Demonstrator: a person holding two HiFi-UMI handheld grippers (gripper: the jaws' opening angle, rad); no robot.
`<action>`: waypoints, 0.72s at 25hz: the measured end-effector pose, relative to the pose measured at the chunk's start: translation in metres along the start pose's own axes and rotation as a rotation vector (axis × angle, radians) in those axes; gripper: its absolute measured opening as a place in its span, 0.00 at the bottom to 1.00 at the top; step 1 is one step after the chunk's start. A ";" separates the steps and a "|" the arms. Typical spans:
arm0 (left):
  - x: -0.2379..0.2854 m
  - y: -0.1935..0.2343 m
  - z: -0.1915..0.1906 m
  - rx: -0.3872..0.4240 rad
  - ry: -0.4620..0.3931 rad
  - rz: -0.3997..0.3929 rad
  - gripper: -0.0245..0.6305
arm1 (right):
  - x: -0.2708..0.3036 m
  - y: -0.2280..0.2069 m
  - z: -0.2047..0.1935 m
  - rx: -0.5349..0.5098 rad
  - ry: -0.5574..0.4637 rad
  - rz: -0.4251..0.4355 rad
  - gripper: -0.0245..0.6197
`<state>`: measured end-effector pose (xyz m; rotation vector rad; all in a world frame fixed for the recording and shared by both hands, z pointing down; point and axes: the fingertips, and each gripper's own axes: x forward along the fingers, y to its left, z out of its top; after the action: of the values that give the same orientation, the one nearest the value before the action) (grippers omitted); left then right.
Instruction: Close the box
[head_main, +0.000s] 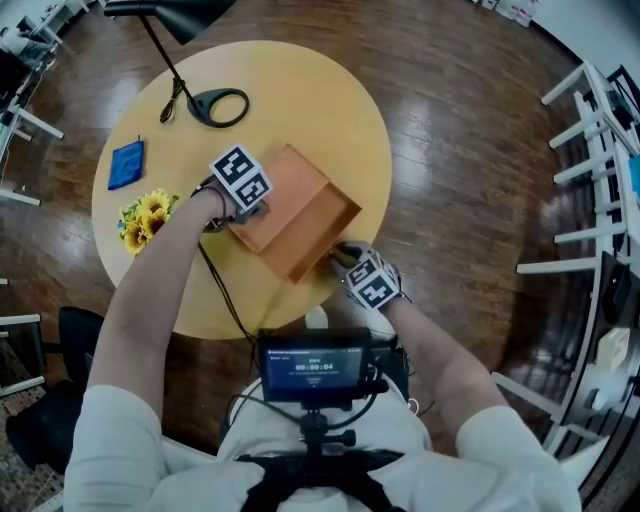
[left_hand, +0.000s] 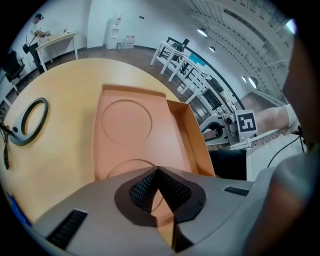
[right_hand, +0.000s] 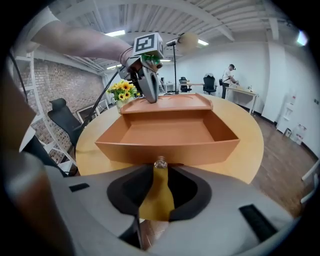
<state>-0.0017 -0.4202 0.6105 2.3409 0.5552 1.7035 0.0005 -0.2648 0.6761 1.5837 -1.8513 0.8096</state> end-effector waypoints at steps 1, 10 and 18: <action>0.000 0.000 0.000 0.002 -0.001 -0.002 0.04 | 0.001 -0.001 0.000 0.001 -0.001 -0.005 0.19; -0.002 -0.002 -0.001 0.025 0.008 -0.026 0.04 | 0.003 0.002 0.006 -0.017 -0.018 -0.005 0.15; -0.002 -0.005 -0.002 0.036 0.012 -0.049 0.04 | 0.016 0.008 0.028 -0.012 -0.036 0.011 0.15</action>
<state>-0.0049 -0.4161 0.6078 2.3229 0.6456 1.7012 -0.0108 -0.2951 0.6686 1.5917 -1.8888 0.7783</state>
